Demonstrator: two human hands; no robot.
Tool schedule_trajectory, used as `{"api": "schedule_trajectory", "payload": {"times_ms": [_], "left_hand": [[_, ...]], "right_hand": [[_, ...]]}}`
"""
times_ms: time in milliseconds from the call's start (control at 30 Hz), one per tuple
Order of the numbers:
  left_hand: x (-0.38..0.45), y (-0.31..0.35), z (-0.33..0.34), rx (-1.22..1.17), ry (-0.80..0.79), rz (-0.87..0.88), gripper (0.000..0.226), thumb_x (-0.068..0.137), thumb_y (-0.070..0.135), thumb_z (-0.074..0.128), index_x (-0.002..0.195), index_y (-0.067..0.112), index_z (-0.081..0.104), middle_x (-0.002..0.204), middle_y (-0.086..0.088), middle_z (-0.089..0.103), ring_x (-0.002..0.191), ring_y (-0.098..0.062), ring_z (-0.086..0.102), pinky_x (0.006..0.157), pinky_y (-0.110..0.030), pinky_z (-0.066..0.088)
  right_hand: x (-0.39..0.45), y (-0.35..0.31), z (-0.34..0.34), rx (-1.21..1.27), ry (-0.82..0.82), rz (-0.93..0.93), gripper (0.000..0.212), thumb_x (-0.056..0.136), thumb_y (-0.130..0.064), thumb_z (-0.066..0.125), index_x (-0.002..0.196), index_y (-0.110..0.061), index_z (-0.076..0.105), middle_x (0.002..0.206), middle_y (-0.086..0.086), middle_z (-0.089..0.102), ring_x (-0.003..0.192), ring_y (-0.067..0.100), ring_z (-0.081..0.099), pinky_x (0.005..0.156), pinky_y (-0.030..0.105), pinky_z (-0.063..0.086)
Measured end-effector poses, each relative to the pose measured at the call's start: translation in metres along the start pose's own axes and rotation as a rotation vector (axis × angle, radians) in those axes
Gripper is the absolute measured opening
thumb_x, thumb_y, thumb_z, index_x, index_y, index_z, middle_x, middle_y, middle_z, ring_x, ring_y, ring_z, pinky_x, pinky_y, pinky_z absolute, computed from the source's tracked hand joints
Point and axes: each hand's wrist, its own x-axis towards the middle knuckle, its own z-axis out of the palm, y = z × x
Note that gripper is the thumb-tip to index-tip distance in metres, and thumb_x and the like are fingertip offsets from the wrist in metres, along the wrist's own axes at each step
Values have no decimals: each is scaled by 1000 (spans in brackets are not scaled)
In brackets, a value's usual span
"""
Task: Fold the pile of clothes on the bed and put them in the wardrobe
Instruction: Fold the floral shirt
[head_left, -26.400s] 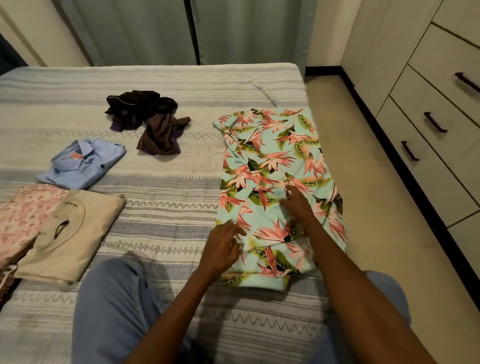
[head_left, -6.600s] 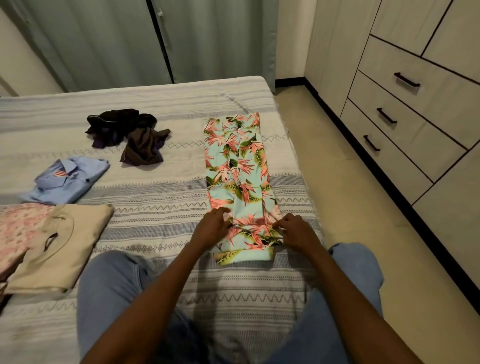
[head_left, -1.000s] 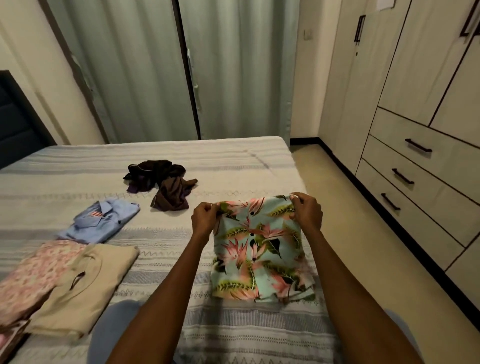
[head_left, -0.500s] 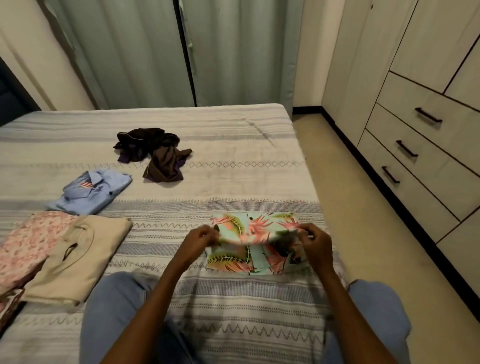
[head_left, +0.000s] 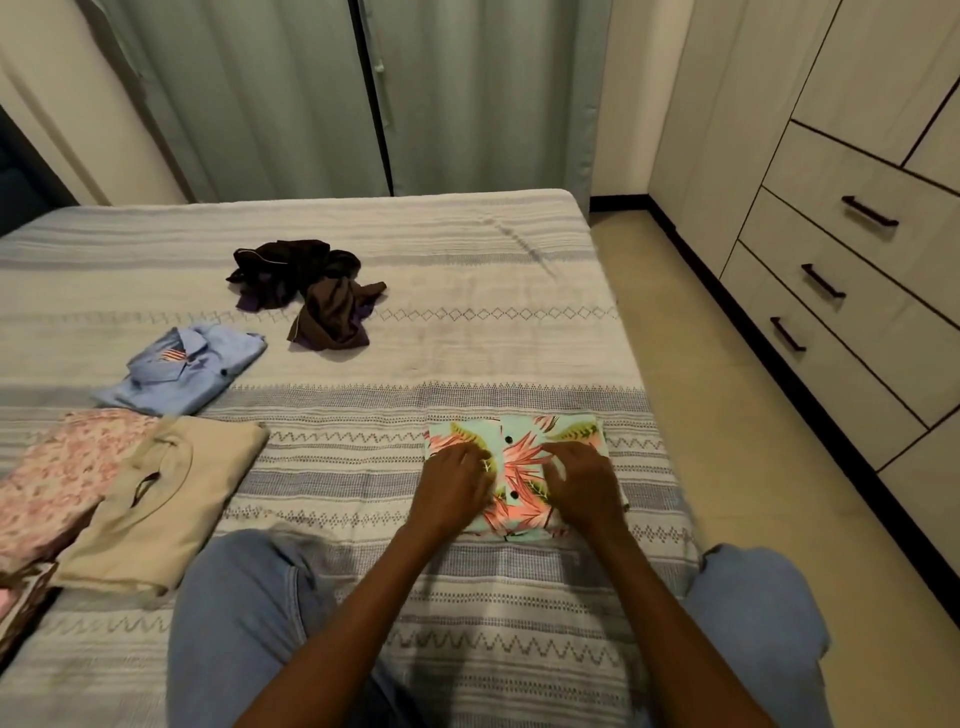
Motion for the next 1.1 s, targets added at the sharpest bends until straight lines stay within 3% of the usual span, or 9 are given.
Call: {"api": "schedule_trajectory", "payload": {"times_ms": [133,367,500,600,767,867,933,1000,1100], "left_hand": [[-7,-1,37,92,-169,-110,71,101,53,6,155,15,31,163,-9,24,151,-32,17,120,-51,11],[-21,-7,51,97,-233,-115,73,99,58,-2,159,20,12,165,-1,3,153,-23,-1,122,-47,0],[-2,-6,30,13,-93,-156,68,99,49,10,149,16,40,159,-7,33,148,-26,25,120,-43,15],[32,-16,21,-1,-56,-181,53,105,36,26,152,14,34,159,-10,32,148,-28,25,120,-43,15],[88,-29,5,130,-400,-133,68,101,30,43,158,14,9,164,-10,20,152,-30,8,121,-46,3],[105,-30,-1,180,-583,-157,67,92,32,58,152,14,33,149,-15,45,140,-35,37,115,-48,22],[113,-26,-10,213,-599,-123,44,86,30,64,125,11,60,125,-15,61,116,-35,58,90,-39,43],[120,-26,-18,188,-600,-103,26,83,26,65,103,10,68,108,-12,66,103,-33,64,71,-32,42],[120,-32,-36,174,-566,-118,25,83,28,64,104,15,65,110,-9,67,103,-31,63,69,-30,38]], "right_hand": [[-13,-14,43,-181,-309,-39,62,100,-52,26,149,-19,43,152,7,45,141,31,41,114,53,31],[-43,-8,59,-260,-382,-21,66,104,-60,14,159,-25,19,165,0,16,153,24,13,121,48,1],[-13,-10,49,-131,-343,13,65,101,-54,11,158,-24,23,165,0,18,152,23,15,121,47,11],[30,-5,45,-152,-255,18,58,100,-37,29,154,-17,32,159,6,35,147,30,30,115,53,26],[90,14,38,-316,-610,87,71,102,-36,43,160,-23,5,165,3,18,153,30,6,120,57,5],[109,20,34,-371,-799,117,64,99,-39,48,156,-23,23,156,8,37,149,32,20,118,60,5],[118,15,29,-453,-835,46,48,96,-36,49,143,-23,46,145,8,49,140,32,34,115,58,17],[127,7,23,-534,-831,-34,34,94,-33,53,125,-21,60,135,6,57,134,32,39,111,53,23],[139,-11,11,-564,-770,-88,26,93,-36,56,114,-23,63,123,3,65,121,28,55,103,44,37]]}}
